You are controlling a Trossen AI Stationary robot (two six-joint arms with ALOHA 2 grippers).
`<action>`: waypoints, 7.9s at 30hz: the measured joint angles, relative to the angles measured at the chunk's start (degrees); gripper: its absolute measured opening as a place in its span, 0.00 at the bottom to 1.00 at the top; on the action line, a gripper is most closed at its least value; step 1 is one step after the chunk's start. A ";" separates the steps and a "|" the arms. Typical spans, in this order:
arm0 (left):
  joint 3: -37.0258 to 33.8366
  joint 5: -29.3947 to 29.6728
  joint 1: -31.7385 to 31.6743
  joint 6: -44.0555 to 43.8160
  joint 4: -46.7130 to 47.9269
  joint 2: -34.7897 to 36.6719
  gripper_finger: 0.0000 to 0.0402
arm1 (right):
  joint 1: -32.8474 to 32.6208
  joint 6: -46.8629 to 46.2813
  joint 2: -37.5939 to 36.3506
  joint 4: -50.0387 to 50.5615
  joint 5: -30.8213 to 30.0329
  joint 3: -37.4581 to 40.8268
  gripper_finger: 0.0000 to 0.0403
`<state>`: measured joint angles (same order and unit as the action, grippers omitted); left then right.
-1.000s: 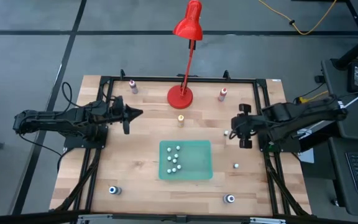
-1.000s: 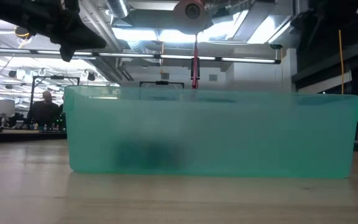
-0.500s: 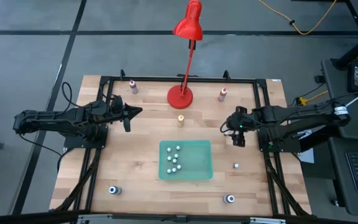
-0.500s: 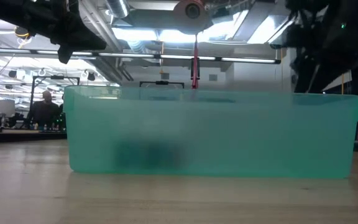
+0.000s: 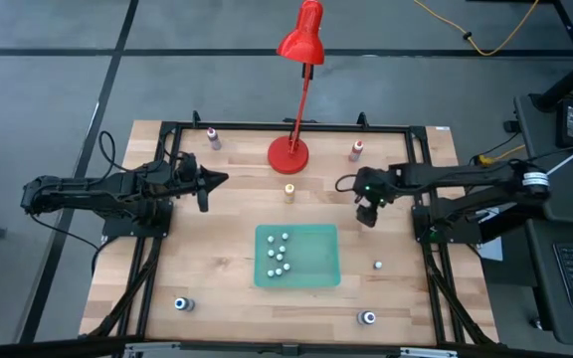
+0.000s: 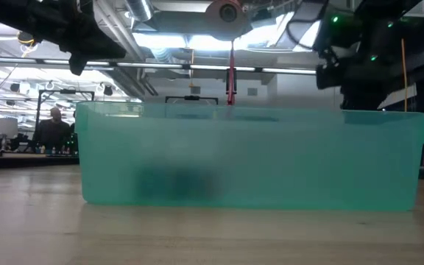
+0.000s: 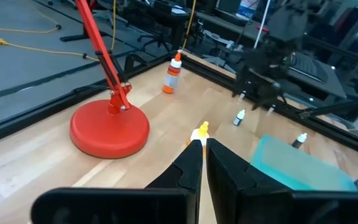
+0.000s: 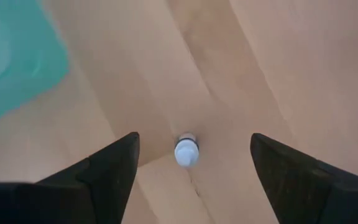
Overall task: Pick & Place food coloring
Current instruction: Put the small green food coloring bottle into the blue bin
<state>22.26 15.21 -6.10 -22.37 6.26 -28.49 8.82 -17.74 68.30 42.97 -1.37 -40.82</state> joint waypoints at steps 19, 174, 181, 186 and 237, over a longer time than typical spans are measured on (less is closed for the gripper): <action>0.00 -2.28 0.00 1.30 0.00 0.00 0.04 | 0.39 -19.39 7.87 1.36 1.47 0.02 0.76; -0.02 -2.87 0.00 7.10 4.31 0.04 0.04 | -15.54 31.49 50.81 -5.08 11.98 -45.83 0.28; -0.02 -2.87 -0.01 7.10 4.31 0.04 0.04 | -15.54 31.37 50.81 -4.38 11.98 -45.97 0.33; -0.02 -2.87 -0.01 7.10 4.29 0.04 0.04 | -15.54 33.42 50.87 0.65 11.19 -49.92 0.33; -0.02 -1.36 0.01 6.47 4.33 0.04 0.04 | -42.88 -32.70 -5.21 20.27 -1.78 -11.44 0.34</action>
<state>22.24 13.85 -6.09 -15.90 10.59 -28.45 -34.06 -50.44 63.09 63.24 -3.15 -52.26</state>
